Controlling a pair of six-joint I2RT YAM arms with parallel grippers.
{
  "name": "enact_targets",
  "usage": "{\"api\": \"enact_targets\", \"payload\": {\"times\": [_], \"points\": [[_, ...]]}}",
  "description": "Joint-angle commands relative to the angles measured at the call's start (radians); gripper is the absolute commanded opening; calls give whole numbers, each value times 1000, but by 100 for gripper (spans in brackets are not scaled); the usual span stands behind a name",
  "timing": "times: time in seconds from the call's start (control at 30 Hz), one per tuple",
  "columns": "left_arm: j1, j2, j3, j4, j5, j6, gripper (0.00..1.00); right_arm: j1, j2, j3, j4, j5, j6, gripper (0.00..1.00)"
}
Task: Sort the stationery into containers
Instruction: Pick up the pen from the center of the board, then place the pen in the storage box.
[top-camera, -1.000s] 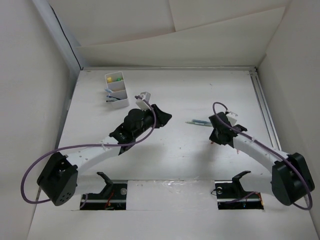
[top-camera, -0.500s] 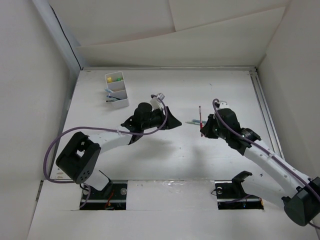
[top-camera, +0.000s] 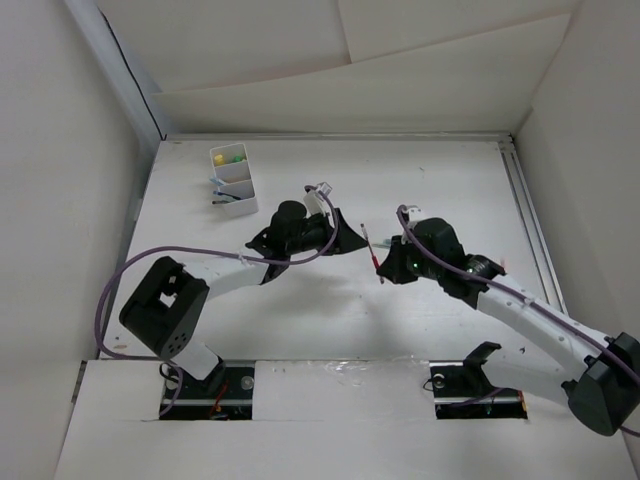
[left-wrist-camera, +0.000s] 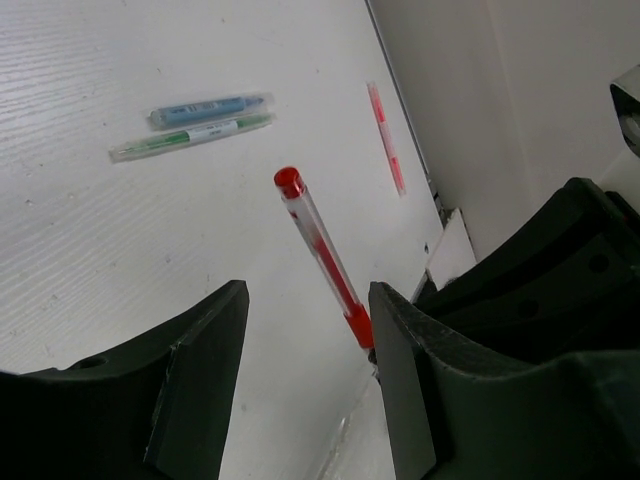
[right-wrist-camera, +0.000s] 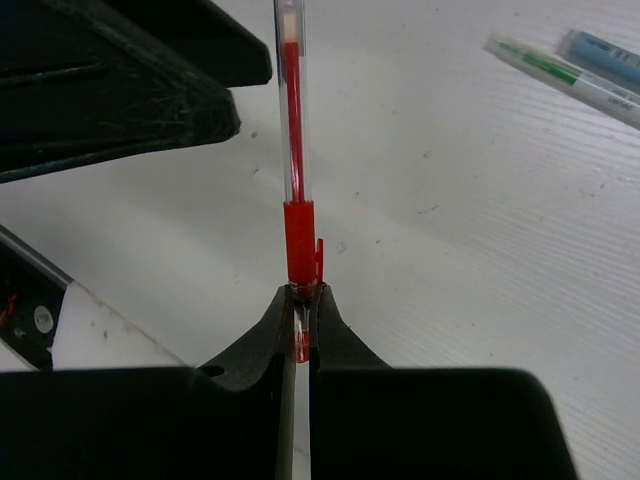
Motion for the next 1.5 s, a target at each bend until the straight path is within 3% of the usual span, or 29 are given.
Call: {"api": "enact_targets", "payload": {"times": [0.0, 0.1, 0.23, 0.53, 0.63, 0.83, 0.97, 1.03, 1.07, 1.1, 1.2, 1.27, 1.47], "points": [[1, 5, 44, 60, 9, -15, 48, 23, 15, 24, 87, -40, -21, 0], [1, 14, 44, 60, -38, -15, 48, 33, 26, 24, 105, -52, -30, 0], [10, 14, 44, 60, -84, -26, 39, 43, 35, 15, 130, -78, -30, 0], [20, 23, 35, 60, -172, -55, 32, 52, 66, 4, 153, -91, -41, 0], [20, 23, 35, 60, -204, -64, 26, 52, 66, 4, 153, -100, -50, 0], [20, 41, 56, 54, -204, -64, 0, 52, 75, -5, 171, -91, -50, 0], [20, 11, 65, 2, -261, -55, 0, 52, 75, -5, 171, -80, -50, 0], [20, -17, 78, -38, -329, -25, 0, 52, 75, -5, 171, -69, -50, 9], [20, -47, 90, -60, -360, -12, 0, 52, 75, 4, 171, -55, -50, 17], [20, -64, 90, -106, -394, -2, 0, 52, 63, 4, 171, -45, -50, 34], [53, -126, 113, -184, -494, 9, 0, 52, 3, 27, 171, 15, -40, 51], [87, -147, 127, -222, -531, 9, 0, 52, -26, 27, 171, 93, -28, 57], [280, -219, 137, -316, -667, -18, 0, 24, -97, 13, 214, 284, 43, 58]]}}
